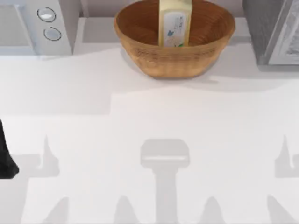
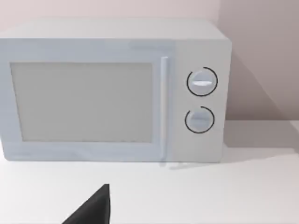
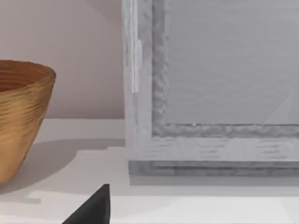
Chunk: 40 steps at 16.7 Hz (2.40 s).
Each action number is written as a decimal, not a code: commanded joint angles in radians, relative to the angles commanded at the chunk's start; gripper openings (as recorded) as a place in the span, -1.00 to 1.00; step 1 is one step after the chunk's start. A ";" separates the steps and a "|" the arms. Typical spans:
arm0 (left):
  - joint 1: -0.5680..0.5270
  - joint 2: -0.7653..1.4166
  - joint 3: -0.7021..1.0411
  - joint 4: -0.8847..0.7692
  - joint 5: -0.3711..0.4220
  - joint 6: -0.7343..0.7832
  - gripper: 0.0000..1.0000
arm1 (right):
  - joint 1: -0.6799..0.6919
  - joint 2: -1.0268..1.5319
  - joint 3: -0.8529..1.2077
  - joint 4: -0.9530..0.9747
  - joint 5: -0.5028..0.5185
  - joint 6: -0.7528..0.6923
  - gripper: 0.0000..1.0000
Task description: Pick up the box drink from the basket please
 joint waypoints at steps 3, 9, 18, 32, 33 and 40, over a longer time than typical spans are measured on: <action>-0.003 0.008 0.005 0.003 -0.002 0.000 1.00 | 0.000 0.000 0.000 0.000 0.000 0.000 1.00; -0.082 0.262 0.156 0.093 -0.078 -0.004 1.00 | 0.000 0.000 0.000 0.000 0.000 0.000 1.00; -0.328 1.036 0.646 0.393 -0.313 -0.004 1.00 | 0.000 0.000 0.000 0.000 0.000 0.000 1.00; -0.694 2.173 1.353 0.822 -0.651 0.002 1.00 | 0.000 0.000 0.000 0.000 0.000 0.000 1.00; -0.709 2.223 1.383 0.840 -0.665 0.002 1.00 | 0.000 0.000 0.000 0.000 0.000 0.000 1.00; -0.755 2.374 1.476 0.896 -0.713 0.004 1.00 | 0.000 0.000 0.000 0.000 0.000 0.000 1.00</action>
